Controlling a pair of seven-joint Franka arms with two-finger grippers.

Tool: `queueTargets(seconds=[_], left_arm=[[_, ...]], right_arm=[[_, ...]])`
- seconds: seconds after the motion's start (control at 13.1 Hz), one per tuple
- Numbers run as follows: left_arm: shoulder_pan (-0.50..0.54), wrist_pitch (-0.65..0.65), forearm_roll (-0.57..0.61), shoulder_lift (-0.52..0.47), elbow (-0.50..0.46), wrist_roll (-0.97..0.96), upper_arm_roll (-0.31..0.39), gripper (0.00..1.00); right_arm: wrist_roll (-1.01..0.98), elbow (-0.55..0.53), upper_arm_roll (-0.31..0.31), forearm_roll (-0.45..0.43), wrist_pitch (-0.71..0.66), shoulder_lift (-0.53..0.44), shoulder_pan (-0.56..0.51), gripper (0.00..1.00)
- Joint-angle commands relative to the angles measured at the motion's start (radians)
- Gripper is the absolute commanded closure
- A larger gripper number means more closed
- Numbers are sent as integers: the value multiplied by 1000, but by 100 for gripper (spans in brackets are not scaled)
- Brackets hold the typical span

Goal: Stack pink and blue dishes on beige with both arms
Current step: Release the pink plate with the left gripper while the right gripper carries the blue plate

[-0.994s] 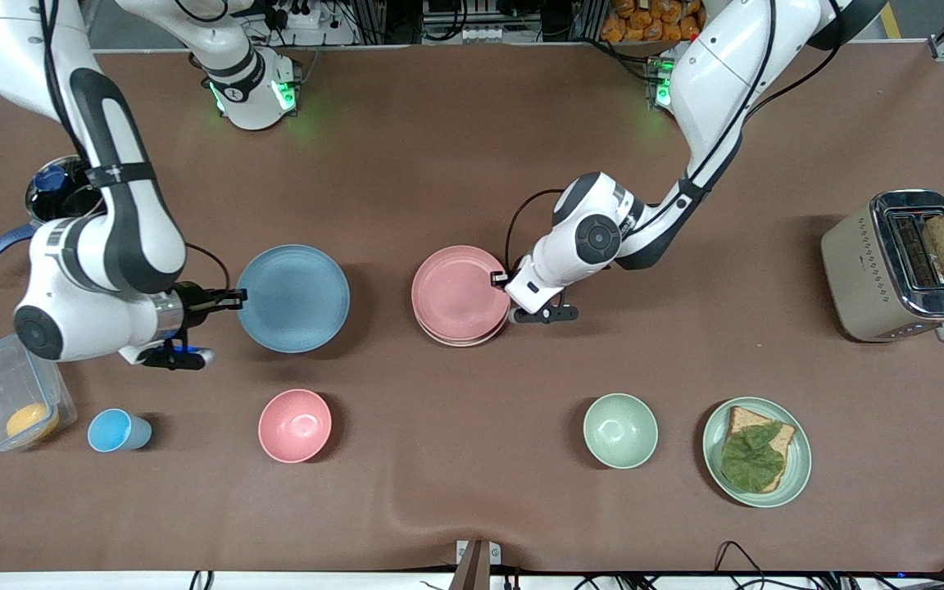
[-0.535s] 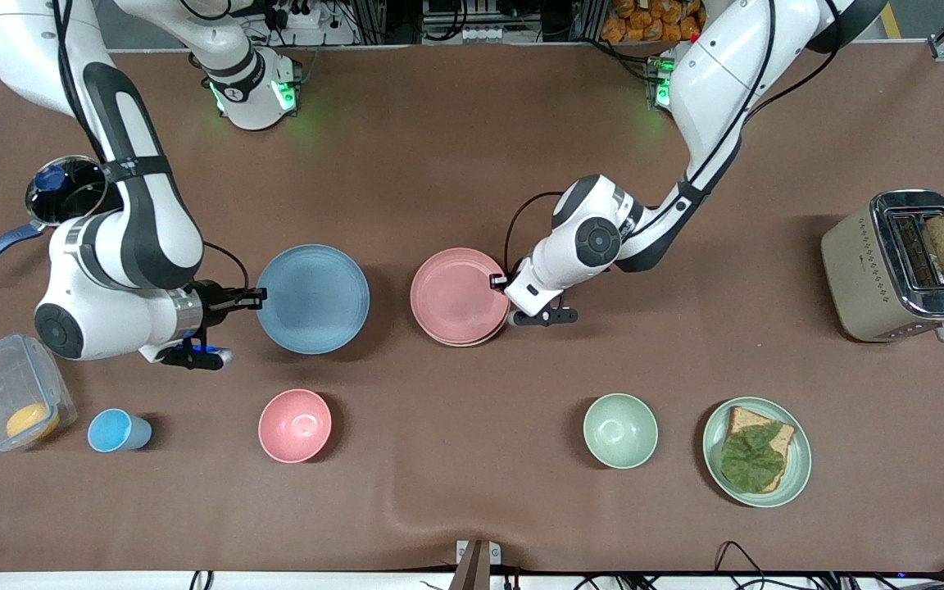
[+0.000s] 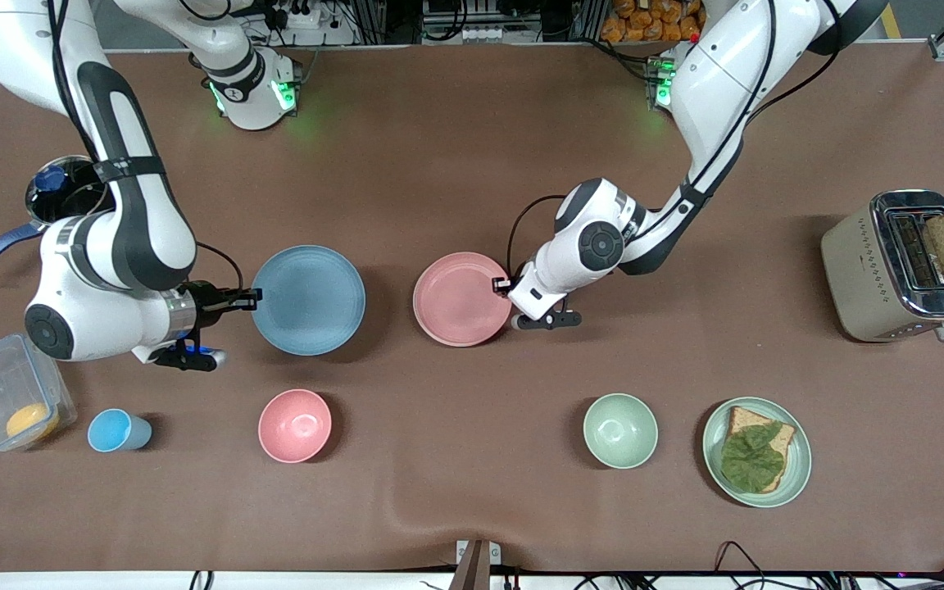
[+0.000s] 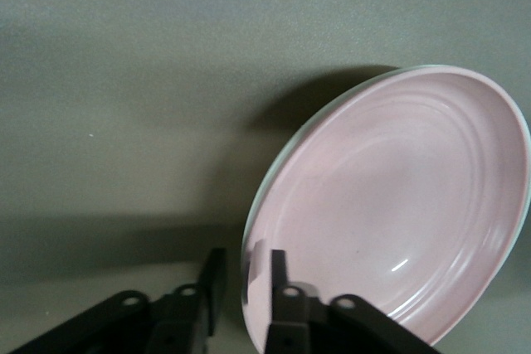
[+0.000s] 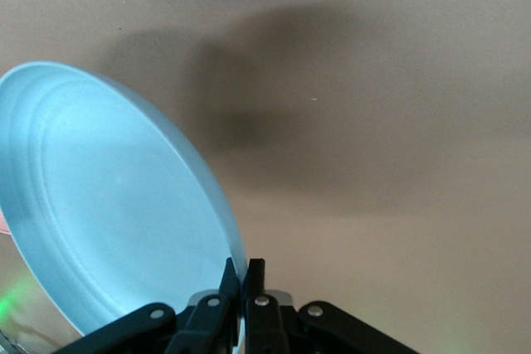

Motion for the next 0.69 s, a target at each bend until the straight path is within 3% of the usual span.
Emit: queueTargets(seconds=[0.0, 0.15, 0.31, 0.61], left_arm=[[-9, 4, 28, 3, 17, -16, 6, 0], [6, -7, 31, -38, 15, -20, 6, 0], [57, -109, 53, -153, 15, -17, 6, 0], [236, -328, 172, -388, 15, 15, 4, 0]], right_arm=[[11, 19, 3, 26, -23, 4, -6, 100], [37, 19, 3, 27, -23, 8, 13, 100], [83, 19, 3, 29, -14, 14, 65, 100], [145, 22, 3, 145, -7, 50, 161, 100]])
